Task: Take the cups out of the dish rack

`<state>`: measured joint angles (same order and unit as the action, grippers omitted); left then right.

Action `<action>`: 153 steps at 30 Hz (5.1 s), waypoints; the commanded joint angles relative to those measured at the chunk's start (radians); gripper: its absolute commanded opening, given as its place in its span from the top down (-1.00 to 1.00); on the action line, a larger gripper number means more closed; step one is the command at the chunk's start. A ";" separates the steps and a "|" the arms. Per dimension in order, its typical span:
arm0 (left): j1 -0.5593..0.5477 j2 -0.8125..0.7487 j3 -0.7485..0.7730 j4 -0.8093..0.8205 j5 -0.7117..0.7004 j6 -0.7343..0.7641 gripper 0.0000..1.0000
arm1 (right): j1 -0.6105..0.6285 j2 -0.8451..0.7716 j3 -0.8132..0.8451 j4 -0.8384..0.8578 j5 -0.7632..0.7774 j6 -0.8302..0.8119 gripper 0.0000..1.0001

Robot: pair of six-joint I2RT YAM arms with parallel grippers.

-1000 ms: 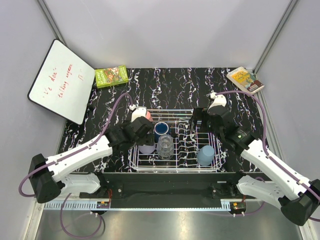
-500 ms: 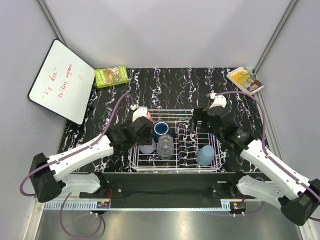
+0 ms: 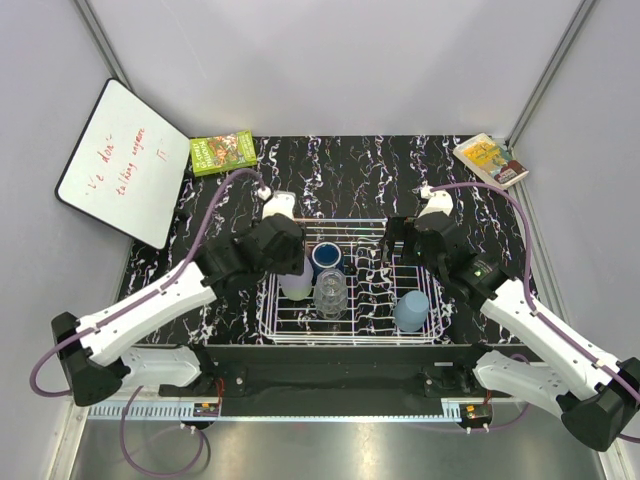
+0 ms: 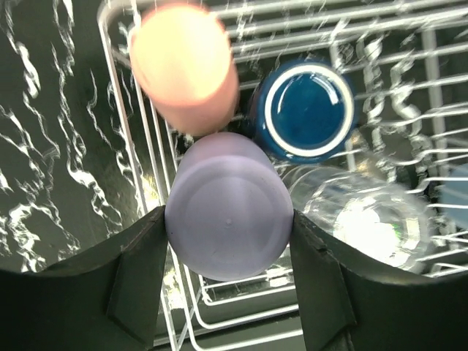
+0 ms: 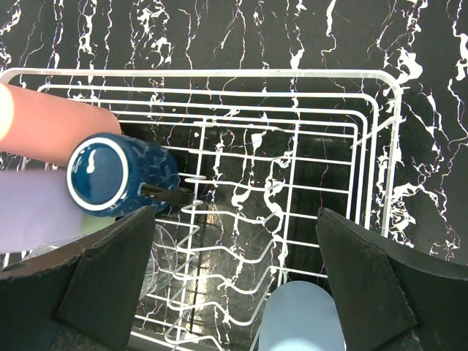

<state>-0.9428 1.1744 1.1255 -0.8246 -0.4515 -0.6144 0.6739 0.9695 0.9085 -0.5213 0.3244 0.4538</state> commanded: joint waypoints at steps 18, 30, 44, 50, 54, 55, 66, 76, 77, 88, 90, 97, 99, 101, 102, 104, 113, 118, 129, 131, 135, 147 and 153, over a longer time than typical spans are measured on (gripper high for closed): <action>-0.002 -0.200 0.180 0.174 -0.041 0.108 1.00 | 0.003 -0.045 0.029 0.079 -0.053 0.016 -1.00; 0.051 -0.389 -0.087 0.587 0.209 0.091 1.00 | 0.003 -0.149 -0.025 0.331 -0.271 0.098 -1.00; 0.476 -0.331 -0.348 1.181 0.951 -0.258 1.00 | 0.003 -0.229 -0.144 0.645 -0.478 0.261 -0.99; 0.530 -0.230 -0.406 1.450 1.146 -0.435 1.00 | 0.001 -0.239 -0.149 0.675 -0.487 0.264 -0.99; 0.532 -0.197 -0.449 1.561 1.214 -0.508 1.00 | 0.003 -0.200 -0.117 0.690 -0.490 0.253 -1.00; 0.532 -0.200 -0.449 1.558 1.223 -0.507 1.00 | 0.001 -0.192 -0.112 0.692 -0.490 0.250 -1.00; 0.532 -0.245 -0.441 1.444 1.225 -0.446 1.00 | 0.003 -0.081 -0.076 0.762 -0.548 0.264 -0.28; 0.532 -0.197 -0.448 1.441 1.212 -0.438 1.00 | 0.003 -0.071 -0.072 0.787 -0.613 0.302 0.28; 0.532 -0.191 -0.446 1.443 1.212 -0.438 1.00 | 0.001 -0.069 -0.071 0.788 -0.616 0.306 0.40; 0.535 -0.179 -0.280 1.017 1.140 -0.174 -0.98 | 0.003 -0.146 -0.017 0.589 -0.495 0.214 1.00; 0.542 -0.174 -0.247 0.974 1.117 -0.147 -0.98 | 0.001 -0.173 0.004 0.551 -0.448 0.184 1.00; 0.555 -0.214 -0.193 0.768 0.913 -0.082 -0.98 | 0.003 -0.177 0.162 0.228 -0.153 0.057 1.00; 0.555 -0.243 -0.197 0.737 0.832 -0.079 -0.98 | 0.003 -0.100 0.260 0.144 0.052 0.028 1.00; 0.555 -0.257 -0.191 0.673 0.775 -0.077 -0.98 | 0.003 -0.025 0.337 0.037 0.181 -0.032 1.00; 0.553 -0.256 -0.185 0.639 0.724 -0.076 -0.98 | 0.003 0.063 0.418 0.009 0.290 -0.056 1.00; 0.555 -0.246 -0.167 0.538 0.688 -0.073 -0.98 | 0.000 0.164 0.562 -0.069 0.384 -0.115 1.00; 0.555 -0.265 -0.214 0.372 0.583 -0.050 -0.98 | -0.236 0.674 0.952 -0.241 0.296 -0.115 1.00; 0.555 -0.279 -0.237 0.357 0.576 -0.041 -0.98 | -0.393 0.794 1.001 -0.256 0.088 -0.050 1.00; 0.555 -0.237 -0.265 0.357 0.556 -0.016 -0.98 | -0.481 1.038 1.109 -0.260 -0.007 -0.041 1.00; 0.555 -0.220 -0.270 0.358 0.554 -0.016 -0.98 | -0.491 1.077 1.115 -0.252 -0.016 -0.043 1.00; 0.555 -0.196 -0.274 0.366 0.557 -0.015 -0.98 | -0.510 1.133 1.113 -0.206 -0.044 -0.040 1.00; 0.555 -0.139 -0.265 0.378 0.551 -0.005 -0.98 | -0.534 1.222 1.081 -0.141 -0.047 -0.049 1.00; 0.555 -0.133 -0.271 0.381 0.544 -0.007 -0.98 | -0.534 1.245 1.086 -0.149 -0.021 -0.058 1.00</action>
<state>-0.3916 1.0401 0.8558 -0.4801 0.1135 -0.6357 0.1429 2.1941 1.9831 -0.6979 0.2852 0.4042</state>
